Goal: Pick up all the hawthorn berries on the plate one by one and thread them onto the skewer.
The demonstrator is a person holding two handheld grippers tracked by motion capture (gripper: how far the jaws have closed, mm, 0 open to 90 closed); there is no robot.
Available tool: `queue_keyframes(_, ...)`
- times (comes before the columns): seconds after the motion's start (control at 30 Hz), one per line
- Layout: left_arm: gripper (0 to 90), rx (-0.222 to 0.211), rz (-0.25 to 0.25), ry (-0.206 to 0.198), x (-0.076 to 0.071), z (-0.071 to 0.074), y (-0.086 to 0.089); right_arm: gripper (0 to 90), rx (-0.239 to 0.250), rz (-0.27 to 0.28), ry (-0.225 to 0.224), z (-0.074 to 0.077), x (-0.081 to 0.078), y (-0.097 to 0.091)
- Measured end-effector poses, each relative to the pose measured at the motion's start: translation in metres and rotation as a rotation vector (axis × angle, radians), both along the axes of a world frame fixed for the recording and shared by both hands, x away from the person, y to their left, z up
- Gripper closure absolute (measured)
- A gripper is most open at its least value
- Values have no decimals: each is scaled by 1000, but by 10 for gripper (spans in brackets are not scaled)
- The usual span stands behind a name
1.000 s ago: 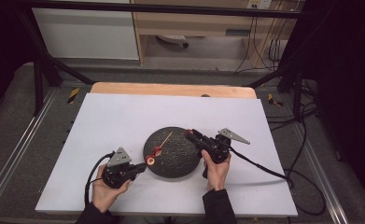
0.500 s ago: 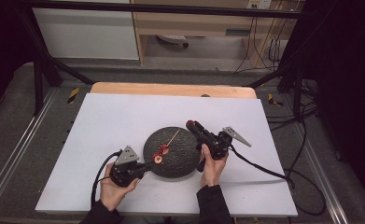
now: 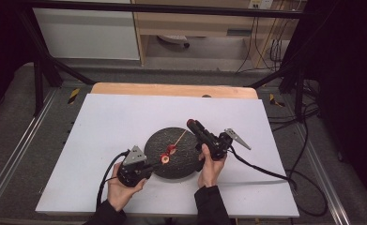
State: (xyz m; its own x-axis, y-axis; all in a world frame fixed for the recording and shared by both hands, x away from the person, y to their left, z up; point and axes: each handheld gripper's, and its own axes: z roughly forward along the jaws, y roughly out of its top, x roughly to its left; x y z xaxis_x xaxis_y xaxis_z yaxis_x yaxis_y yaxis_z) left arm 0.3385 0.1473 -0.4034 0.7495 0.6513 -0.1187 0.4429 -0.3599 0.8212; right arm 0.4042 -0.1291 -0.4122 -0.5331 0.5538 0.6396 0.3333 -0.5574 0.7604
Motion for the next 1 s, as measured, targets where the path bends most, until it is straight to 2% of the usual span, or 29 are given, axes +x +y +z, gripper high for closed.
queue_keyframes(0.3,883,-11,4,0,1,0,-5,634,15,9,-2,-2,-2,2)
queue_keyframes(0.5,883,-41,21,7,3,1,-10,635,32,13,6,-5,-3,4)
queue_keyframes(0.7,884,-51,45,-4,3,3,-16,636,38,8,1,-5,-4,5)
queue_keyframes(1.0,885,-50,49,-30,1,4,-16,639,46,12,1,-4,-7,4)
